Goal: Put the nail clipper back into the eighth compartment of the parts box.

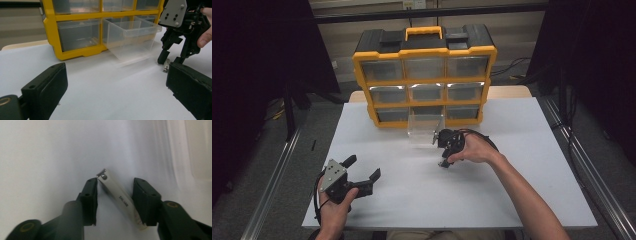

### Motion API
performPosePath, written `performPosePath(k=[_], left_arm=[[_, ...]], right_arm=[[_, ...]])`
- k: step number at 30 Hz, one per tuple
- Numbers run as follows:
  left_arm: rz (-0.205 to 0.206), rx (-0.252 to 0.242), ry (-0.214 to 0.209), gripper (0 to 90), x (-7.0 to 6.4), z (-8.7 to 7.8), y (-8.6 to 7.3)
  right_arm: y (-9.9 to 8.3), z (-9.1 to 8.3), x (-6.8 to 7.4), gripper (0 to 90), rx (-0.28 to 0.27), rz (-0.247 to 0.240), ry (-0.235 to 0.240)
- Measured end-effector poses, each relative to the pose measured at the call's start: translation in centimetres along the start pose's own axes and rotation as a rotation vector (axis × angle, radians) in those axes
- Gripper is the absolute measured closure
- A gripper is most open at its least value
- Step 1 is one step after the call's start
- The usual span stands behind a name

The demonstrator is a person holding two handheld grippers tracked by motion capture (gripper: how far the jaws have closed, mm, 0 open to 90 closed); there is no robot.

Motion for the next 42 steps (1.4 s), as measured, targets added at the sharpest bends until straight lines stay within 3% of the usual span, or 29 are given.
performPosePath(k=[1, 2, 3, 5, 8, 10, 11, 21, 23, 29, 42], left_arm=[[0.001, 0.001, 0.001, 3.8, 0.00, -0.01, 0.00], [0.001, 0.001, 0.000, 3.8, 0.01, -0.01, 0.00], [0.001, 0.002, 0.000, 3.8, 0.04, -0.02, 0.00], [0.004, 0.004, 0.003, 3.8, 0.09, -0.04, 0.00], [-0.004, 0.004, 0.000, 3.8, 0.03, -0.02, -0.01], [0.001, 0.002, 0.000, 3.8, 0.04, -0.02, 0.01], [0.002, 0.002, 0.000, 3.8, 0.03, -0.02, 0.02], [0.001, 0.006, 0.000, 3.8, 0.00, 0.02, -0.02], [0.003, 0.005, 0.001, 3.8, -0.03, 0.02, -0.01], [0.007, 0.010, 0.008, 3.8, -0.04, 0.01, -0.05], [0.003, 0.009, 0.007, 3.8, 0.00, 0.02, -0.05]], right_arm=[[0.09, -0.04, 0.18, 61.0, 0.007, 0.010, 0.004], [0.14, 0.02, 0.08, 61.3, 0.003, -0.018, 0.001], [0.19, 0.01, 0.26, 62.3, 0.008, 0.005, -0.003], [0.23, 0.03, 0.33, 68.5, -0.002, 0.005, -0.007], [0.26, 0.09, 0.17, 68.7, 0.002, -0.025, -0.005], [0.39, 0.10, 0.42, 68.8, 0.010, 0.000, -0.006], [0.39, 0.15, 0.24, 69.1, 0.009, -0.028, -0.015], [0.65, 0.26, 0.50, 75.2, 0.029, -0.010, -0.034], [0.75, 0.26, 0.46, 77.8, 0.033, -0.039, -0.043], [0.75, 0.26, 0.69, 78.0, 0.039, -0.007, -0.046], [0.68, 0.12, 0.58, 78.1, 0.024, 0.011, -0.052]])
Point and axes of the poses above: each handheld gripper's, and its own axes: z roughly forward along the jaws, y roughly out of its top, x roughly to its left, the point moved 5 cm from there along z, roughly forward along the jaws, and after that the axes turned 9 degrees about -z, right-handed, at the moved point
